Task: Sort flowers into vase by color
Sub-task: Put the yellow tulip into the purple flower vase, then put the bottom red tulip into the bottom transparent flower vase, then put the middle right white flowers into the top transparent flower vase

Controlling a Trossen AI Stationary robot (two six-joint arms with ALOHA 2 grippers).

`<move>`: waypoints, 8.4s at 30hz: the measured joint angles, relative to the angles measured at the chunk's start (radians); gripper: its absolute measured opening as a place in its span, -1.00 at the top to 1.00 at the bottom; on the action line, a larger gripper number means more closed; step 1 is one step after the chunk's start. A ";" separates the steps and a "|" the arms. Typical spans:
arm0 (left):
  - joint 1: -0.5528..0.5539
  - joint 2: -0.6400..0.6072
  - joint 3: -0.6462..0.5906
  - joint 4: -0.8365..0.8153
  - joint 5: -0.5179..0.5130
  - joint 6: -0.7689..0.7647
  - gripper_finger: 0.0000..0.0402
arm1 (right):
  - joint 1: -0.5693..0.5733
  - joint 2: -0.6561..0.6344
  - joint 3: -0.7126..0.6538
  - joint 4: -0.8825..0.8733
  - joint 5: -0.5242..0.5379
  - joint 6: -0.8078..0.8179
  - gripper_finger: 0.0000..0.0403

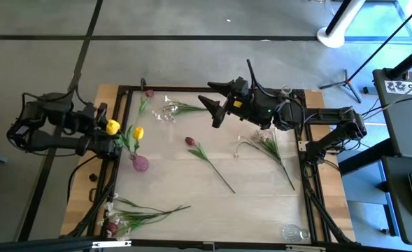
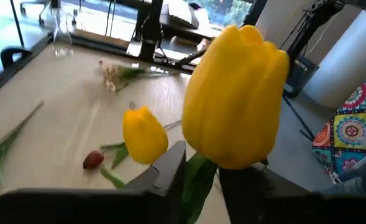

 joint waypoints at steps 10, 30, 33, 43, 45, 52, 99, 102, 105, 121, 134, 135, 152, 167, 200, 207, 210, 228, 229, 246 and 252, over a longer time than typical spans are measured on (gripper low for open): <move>0.000 0.233 0.088 -0.281 0.023 -0.038 0.24 | 0.000 0.000 0.000 -0.051 0.000 -0.051 -0.52; 0.000 0.457 0.504 -0.418 -0.062 -0.195 0.20 | 0.000 0.038 -0.006 -0.456 -0.141 0.032 -0.52; 0.000 0.455 0.528 -0.401 -0.082 -0.242 0.20 | 0.001 0.064 -0.006 -0.495 -0.191 0.034 -0.52; 0.000 0.457 0.434 -0.496 -0.049 -0.473 0.14 | 0.001 0.109 -0.006 -0.607 -0.248 0.014 -0.52; 0.000 0.459 0.402 -0.507 -0.023 -0.498 0.07 | 0.001 0.109 -0.006 -0.623 -0.249 0.004 -0.52; 0.000 0.472 0.376 -0.513 -0.021 -0.466 -0.12 | 0.001 0.118 -0.006 -0.612 -0.300 0.002 -0.52; -0.026 0.514 0.433 0.588 -0.547 -0.120 -0.15 | -0.042 0.671 0.025 -0.527 -0.298 0.299 0.94; -0.026 0.511 0.433 0.596 -0.557 -0.117 -0.15 | -0.062 0.625 0.096 -0.642 -0.313 0.288 0.89; -0.026 0.493 0.433 0.595 -0.557 -0.117 -0.15 | -0.088 0.520 0.183 -0.717 -0.246 0.256 0.90; -0.026 0.354 0.433 0.411 -0.533 -0.154 -0.15 | -0.448 -0.190 -0.184 -0.257 0.241 -0.247 0.96; -0.026 0.386 0.433 0.439 -0.591 0.003 -0.15 | -0.808 -0.329 -0.609 0.456 0.148 -0.605 0.98; -0.026 0.390 0.433 0.451 -0.591 0.025 -0.15 | -0.824 -0.330 -0.609 0.459 0.141 -0.606 0.97; -0.026 0.454 0.433 0.531 -0.592 0.307 -0.15 | -0.634 -0.344 -0.609 0.175 -0.150 -0.178 0.98; -0.026 0.455 0.433 0.518 -0.589 0.292 -0.15 | -0.112 -0.171 -0.609 -0.314 -0.216 0.471 0.98; -0.026 0.459 0.433 0.475 -0.419 0.157 -0.15 | -0.090 -0.102 -0.636 -1.140 -0.443 0.705 -0.63; -0.026 0.458 0.433 0.490 -0.415 0.157 -0.15 | -0.192 -0.141 -0.880 -0.977 -0.445 0.698 -0.66; -0.027 0.452 0.433 0.492 -0.415 0.157 -0.15 | -0.255 -0.115 -0.937 -0.858 -0.466 0.692 -0.52; -0.026 0.442 0.433 0.491 -0.418 0.158 -0.15 | -0.329 -0.173 -0.766 -0.813 -0.343 0.628 0.88; -0.026 0.442 0.433 0.492 -0.418 0.158 -0.15 | -0.328 -0.193 -0.732 -0.809 -0.309 0.624 0.86; -0.027 0.442 0.433 0.494 -0.428 -0.024 -0.15 | -0.704 -0.496 -0.583 -0.178 0.199 -0.183 0.97; -0.027 0.442 0.433 0.494 -0.434 -0.031 -0.15 | -0.854 -0.496 -0.584 -0.122 0.195 -0.235 0.96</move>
